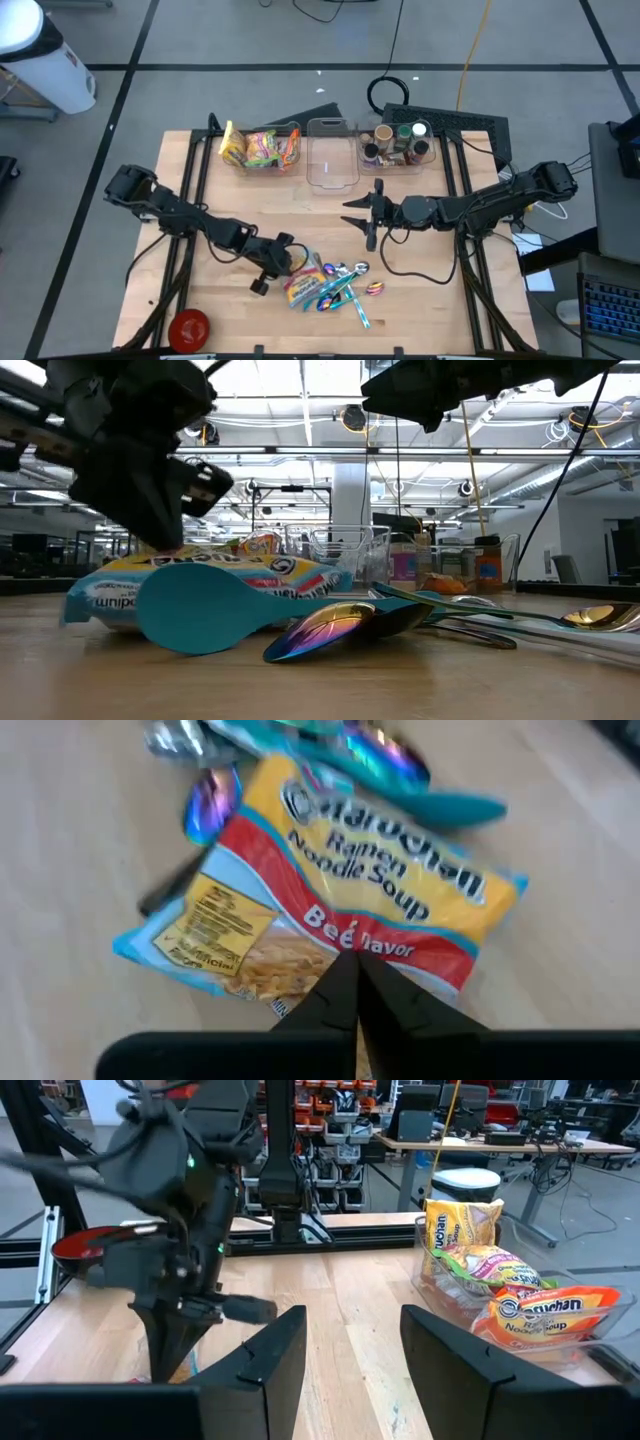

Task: Pick & Place Food Item
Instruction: Put the blue noodle pack into the left transparent bin

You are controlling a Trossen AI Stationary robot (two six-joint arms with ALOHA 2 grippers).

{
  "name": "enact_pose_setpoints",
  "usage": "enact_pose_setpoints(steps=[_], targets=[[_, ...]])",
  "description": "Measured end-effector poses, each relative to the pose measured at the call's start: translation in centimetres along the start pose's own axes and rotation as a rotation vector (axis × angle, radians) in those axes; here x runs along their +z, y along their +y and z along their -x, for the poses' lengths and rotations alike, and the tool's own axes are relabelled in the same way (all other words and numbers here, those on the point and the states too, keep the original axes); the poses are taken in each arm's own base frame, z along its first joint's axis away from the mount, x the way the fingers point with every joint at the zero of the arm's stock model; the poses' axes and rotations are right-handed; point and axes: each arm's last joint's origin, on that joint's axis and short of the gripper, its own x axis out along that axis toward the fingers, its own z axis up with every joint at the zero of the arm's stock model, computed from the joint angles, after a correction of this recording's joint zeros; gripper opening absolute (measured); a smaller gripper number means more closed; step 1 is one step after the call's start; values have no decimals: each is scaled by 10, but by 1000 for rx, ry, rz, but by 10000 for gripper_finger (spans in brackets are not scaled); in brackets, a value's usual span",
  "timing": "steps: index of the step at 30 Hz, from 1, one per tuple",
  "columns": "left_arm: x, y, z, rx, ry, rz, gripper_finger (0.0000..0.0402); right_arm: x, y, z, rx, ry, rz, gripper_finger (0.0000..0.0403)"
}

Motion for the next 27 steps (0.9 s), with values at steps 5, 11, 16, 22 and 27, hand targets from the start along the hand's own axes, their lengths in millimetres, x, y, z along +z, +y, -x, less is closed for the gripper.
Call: enact_pose_setpoints(steps=[5,11,16,22,27], targets=[[11,0,25,69,-68,-12,4,0,0,0,0,0,0,155],[21,1,63,162,-159,-29,3,0,0,0,0,-1,-1,155],[26,6,93,263,-237,-44,2,0,0,0,0,-1,-1,155],[23,16,112,320,-258,16,9,0,0,0,0,-1,-1,155],[22,19,96,269,-225,85,51,0,0,0,0,-1,0,155]])
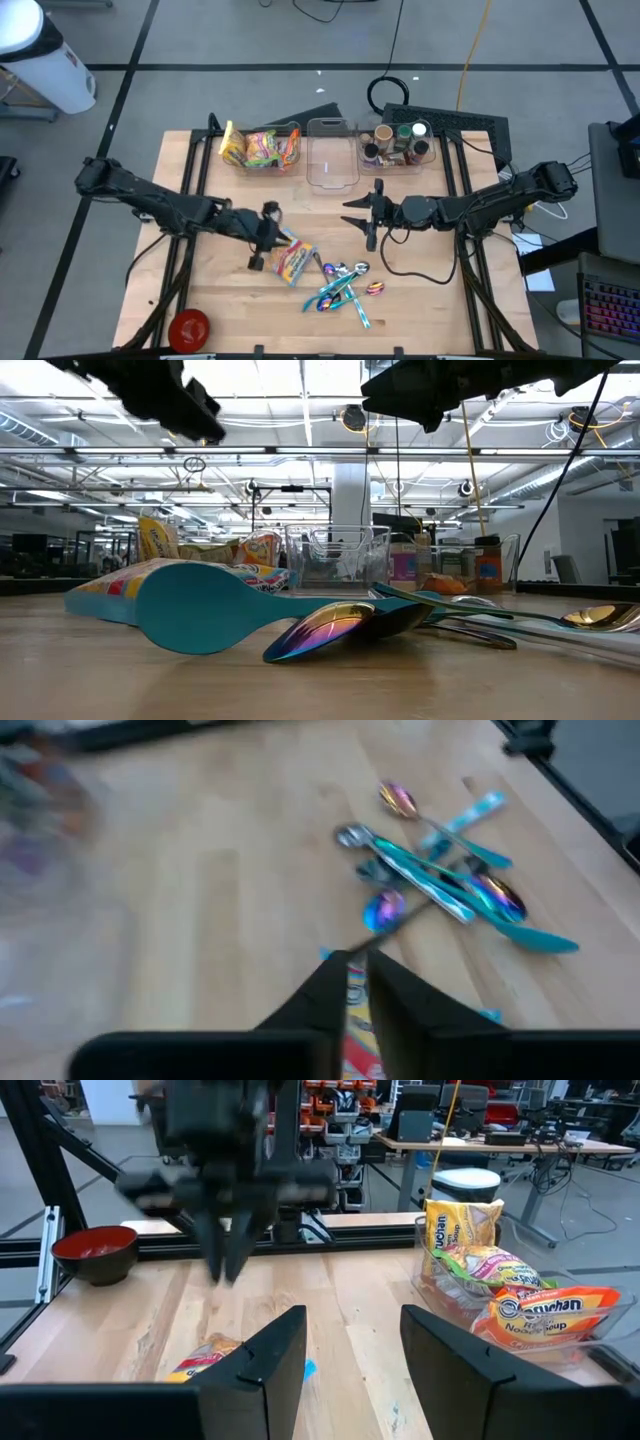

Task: Pick & Place Food Item
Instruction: Put the blue noodle pack into the left transparent bin

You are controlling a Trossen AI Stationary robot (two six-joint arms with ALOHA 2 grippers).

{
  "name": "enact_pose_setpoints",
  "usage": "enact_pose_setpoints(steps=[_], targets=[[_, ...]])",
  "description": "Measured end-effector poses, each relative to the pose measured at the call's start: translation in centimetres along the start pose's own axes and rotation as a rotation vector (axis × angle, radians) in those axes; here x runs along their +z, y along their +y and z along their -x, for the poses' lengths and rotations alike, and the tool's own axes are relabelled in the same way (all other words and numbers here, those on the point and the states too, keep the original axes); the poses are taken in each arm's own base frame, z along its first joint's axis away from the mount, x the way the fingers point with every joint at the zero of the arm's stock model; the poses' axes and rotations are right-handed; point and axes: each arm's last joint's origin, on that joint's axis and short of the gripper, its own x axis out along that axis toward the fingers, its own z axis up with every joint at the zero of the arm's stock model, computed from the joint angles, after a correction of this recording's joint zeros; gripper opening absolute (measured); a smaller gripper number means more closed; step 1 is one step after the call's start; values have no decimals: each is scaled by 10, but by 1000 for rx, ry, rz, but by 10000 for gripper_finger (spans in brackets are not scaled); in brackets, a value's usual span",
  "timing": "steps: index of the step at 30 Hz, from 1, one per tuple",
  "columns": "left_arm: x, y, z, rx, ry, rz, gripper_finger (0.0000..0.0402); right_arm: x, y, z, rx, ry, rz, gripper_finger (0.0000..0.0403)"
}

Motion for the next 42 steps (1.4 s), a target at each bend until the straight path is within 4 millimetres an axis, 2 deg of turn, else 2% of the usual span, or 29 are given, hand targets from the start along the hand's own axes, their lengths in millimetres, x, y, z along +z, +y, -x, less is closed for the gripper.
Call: enact_pose_setpoints(steps=[9,13,18,21,25,34,42], targets=[[-26,-16,-63,-65,139,-27,202,0,0,0,0,-4,-2,155],[-37,-18,-75,-68,199,-32,243,0,0,0,0,-4,-2,155],[-44,-19,-81,-97,242,-28,263,0,0,0,0,-3,-2,155],[-46,-19,-81,-102,262,-12,260,0,0,0,0,-1,-1,155],[-47,-19,-81,-98,275,-4,236,0,0,0,0,-1,-1,155],[-51,-19,-80,-88,313,13,129,0,0,0,0,0,-1,155],[-51,-17,-80,-82,314,19,65,0,0,0,0,0,-1,155]])
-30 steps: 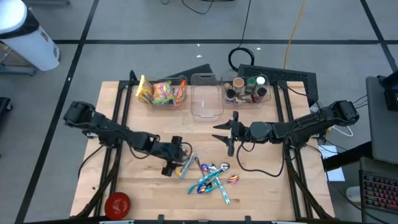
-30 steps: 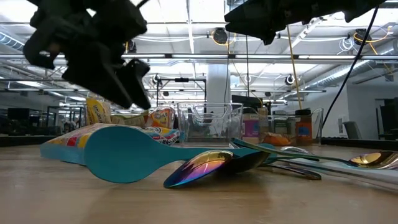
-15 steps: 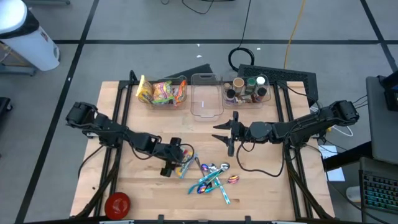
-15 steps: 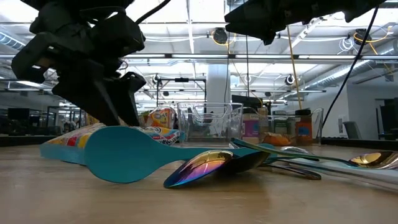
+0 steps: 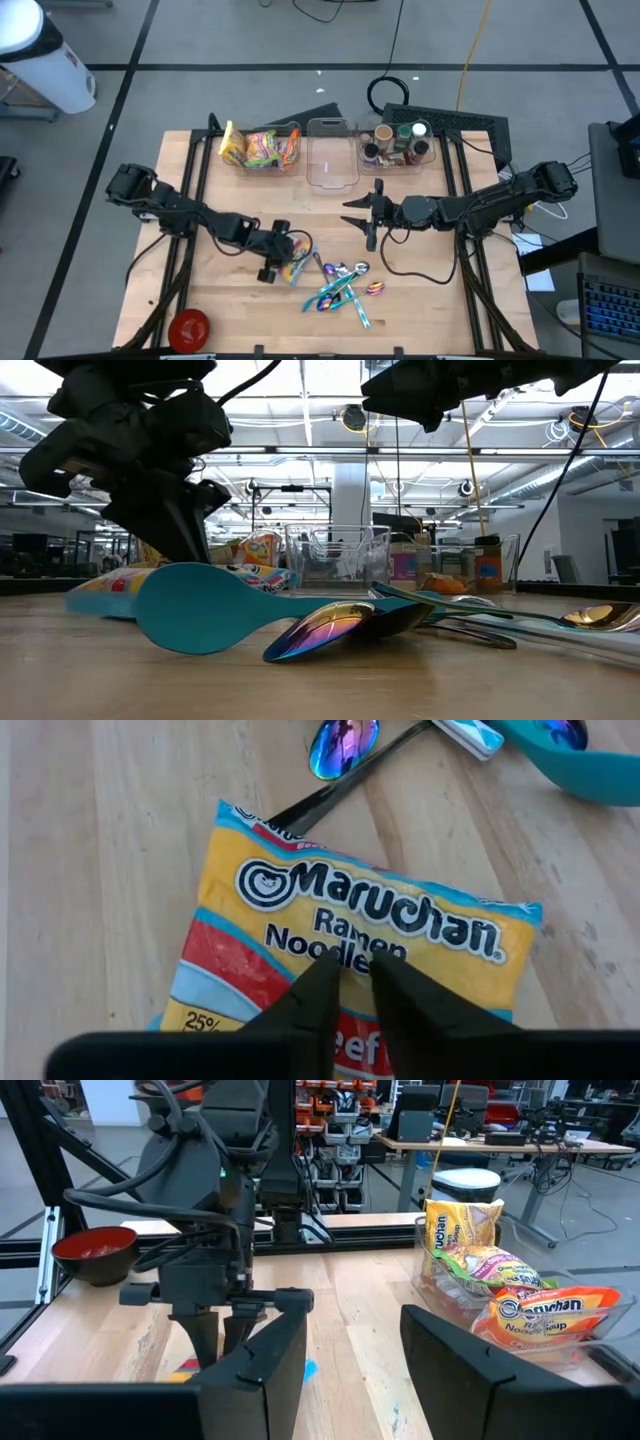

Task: Pick & Place Food Item
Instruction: Put the blue noodle pack into the left transparent bin

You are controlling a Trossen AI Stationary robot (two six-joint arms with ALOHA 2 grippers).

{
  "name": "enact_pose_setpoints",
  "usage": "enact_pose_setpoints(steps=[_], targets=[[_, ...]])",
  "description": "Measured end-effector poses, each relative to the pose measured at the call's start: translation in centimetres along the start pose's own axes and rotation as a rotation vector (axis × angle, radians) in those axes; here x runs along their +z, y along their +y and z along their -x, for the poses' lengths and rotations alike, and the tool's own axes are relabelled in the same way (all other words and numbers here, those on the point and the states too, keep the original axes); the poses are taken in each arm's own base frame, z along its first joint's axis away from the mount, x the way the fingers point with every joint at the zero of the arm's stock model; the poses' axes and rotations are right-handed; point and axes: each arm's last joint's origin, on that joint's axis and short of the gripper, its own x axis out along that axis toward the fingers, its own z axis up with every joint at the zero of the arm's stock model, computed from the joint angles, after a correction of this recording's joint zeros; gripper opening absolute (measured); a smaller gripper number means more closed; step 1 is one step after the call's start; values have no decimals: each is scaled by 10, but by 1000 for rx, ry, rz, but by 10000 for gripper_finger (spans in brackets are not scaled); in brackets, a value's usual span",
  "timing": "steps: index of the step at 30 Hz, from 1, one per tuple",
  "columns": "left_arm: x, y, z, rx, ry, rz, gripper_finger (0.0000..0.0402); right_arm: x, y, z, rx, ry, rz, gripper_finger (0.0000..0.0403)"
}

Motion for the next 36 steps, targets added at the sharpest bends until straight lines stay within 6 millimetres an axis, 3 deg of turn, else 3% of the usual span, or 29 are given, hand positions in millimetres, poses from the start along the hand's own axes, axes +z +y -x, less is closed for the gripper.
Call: enact_pose_setpoints(steps=[5,16,27,36], targets=[[0,3,0,6,0,7,10,0,0,0,0,0,0,155],[6,7,9,77,-48,38,3,0,0,0,0,0,0,155],[23,11,60,132,-231,21,1,0,0,0,0,0,0,155],[23,25,108,268,-339,36,1,0,0,0,0,0,0,155]])
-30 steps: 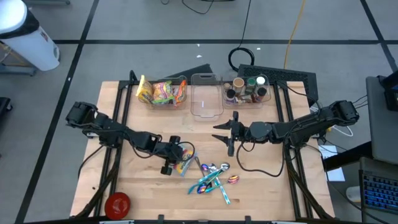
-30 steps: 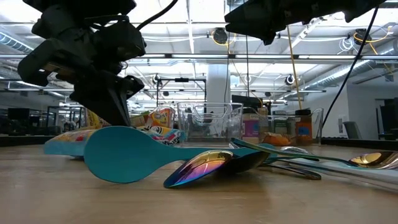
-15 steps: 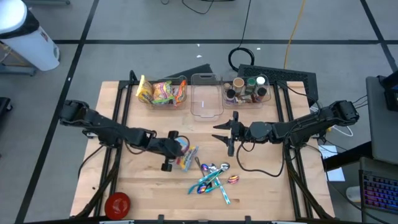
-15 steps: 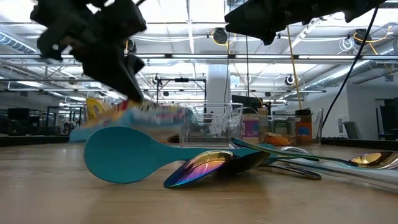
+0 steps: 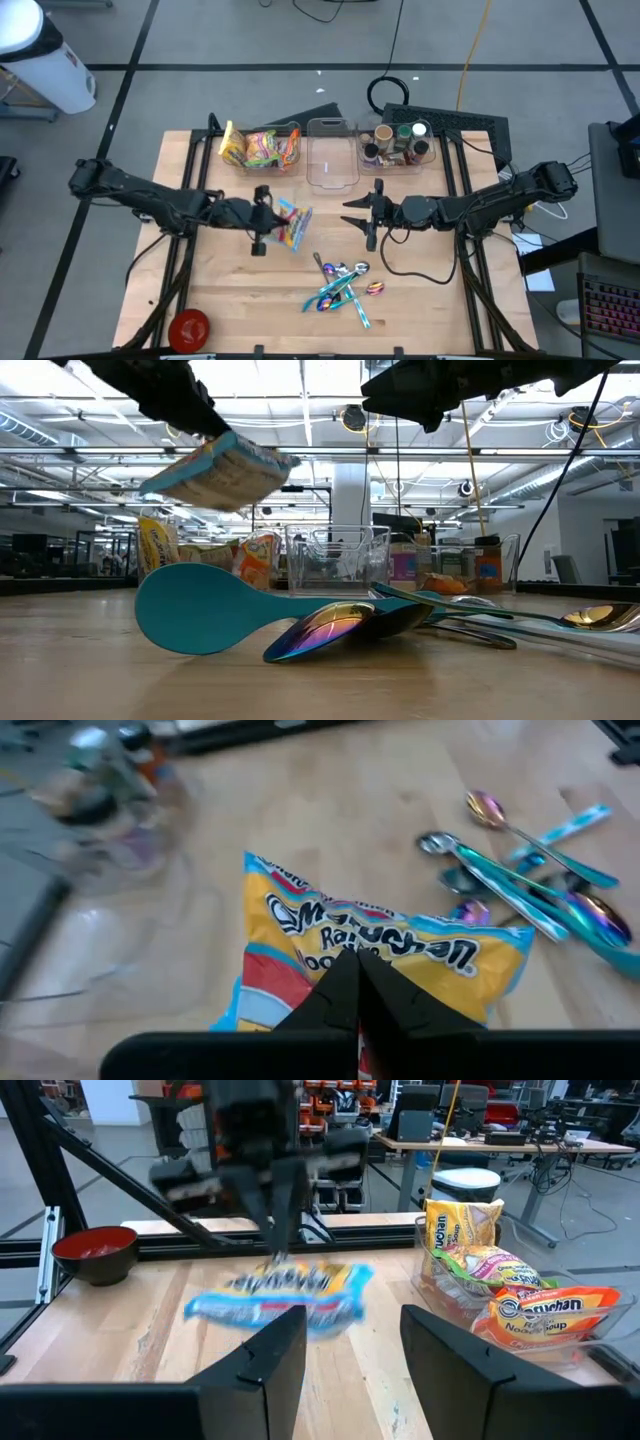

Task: Pick & Place Food Item
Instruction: Put the blue noodle pack into the left transparent bin

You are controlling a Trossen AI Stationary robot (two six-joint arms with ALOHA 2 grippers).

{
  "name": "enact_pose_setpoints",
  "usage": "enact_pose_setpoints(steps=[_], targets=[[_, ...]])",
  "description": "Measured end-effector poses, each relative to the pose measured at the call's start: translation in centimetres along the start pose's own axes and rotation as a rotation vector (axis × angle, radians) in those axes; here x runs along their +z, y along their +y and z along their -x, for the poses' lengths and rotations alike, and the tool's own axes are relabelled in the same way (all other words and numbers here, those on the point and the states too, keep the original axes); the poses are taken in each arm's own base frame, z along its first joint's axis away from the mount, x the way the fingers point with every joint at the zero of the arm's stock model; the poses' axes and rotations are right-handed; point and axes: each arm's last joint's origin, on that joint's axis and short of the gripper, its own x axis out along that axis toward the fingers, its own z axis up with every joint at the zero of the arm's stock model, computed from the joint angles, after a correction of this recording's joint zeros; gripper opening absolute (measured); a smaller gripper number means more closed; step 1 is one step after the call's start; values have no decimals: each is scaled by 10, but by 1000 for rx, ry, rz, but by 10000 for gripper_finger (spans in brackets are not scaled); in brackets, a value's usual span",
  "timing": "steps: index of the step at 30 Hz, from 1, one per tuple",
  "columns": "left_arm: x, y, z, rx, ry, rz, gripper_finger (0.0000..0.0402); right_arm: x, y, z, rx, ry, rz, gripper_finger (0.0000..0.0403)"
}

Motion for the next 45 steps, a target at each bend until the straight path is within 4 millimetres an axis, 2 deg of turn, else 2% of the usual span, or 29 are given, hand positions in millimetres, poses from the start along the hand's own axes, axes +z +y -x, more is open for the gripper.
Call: enact_pose_setpoints(steps=[10,17,25,32,38,42,45], targets=[[5,40,33,166,-79,44,0,0,0,0,0,0,0,155],[1,73,45,308,-79,82,0,0,0,0,0,0,0,155],[-11,117,52,450,-40,161,0,0,0,0,0,0,0,155],[-31,157,59,583,24,266,0,0,0,0,0,0,0,155],[-53,191,53,618,64,381,0,0,0,0,0,0,0,155],[-68,212,41,654,94,446,0,0,0,0,0,0,0,155],[-80,220,30,613,130,491,0,0,0,0,0,0,0,155]])
